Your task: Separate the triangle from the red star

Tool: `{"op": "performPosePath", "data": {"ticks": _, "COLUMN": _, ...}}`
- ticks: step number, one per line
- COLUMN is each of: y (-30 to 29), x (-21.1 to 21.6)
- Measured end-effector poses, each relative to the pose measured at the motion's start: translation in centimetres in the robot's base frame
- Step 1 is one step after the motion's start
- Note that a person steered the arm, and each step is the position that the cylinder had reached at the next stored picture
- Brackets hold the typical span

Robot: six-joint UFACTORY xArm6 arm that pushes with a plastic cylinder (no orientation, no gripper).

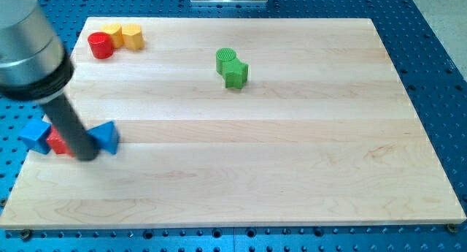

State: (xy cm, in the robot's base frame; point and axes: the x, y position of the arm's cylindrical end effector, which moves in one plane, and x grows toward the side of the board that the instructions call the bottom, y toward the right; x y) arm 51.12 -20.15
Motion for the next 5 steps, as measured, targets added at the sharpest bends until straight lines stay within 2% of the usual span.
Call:
{"op": "performPosePath", "data": {"ticks": 1, "y": 0.5, "x": 2.8}}
{"op": "performPosePath", "data": {"ticks": 2, "y": -5.1, "x": 6.4}}
{"op": "performPosePath", "data": {"ticks": 4, "y": 2.5, "x": -5.8}}
{"op": "performPosePath", "data": {"ticks": 5, "y": 1.0, "x": -1.6}}
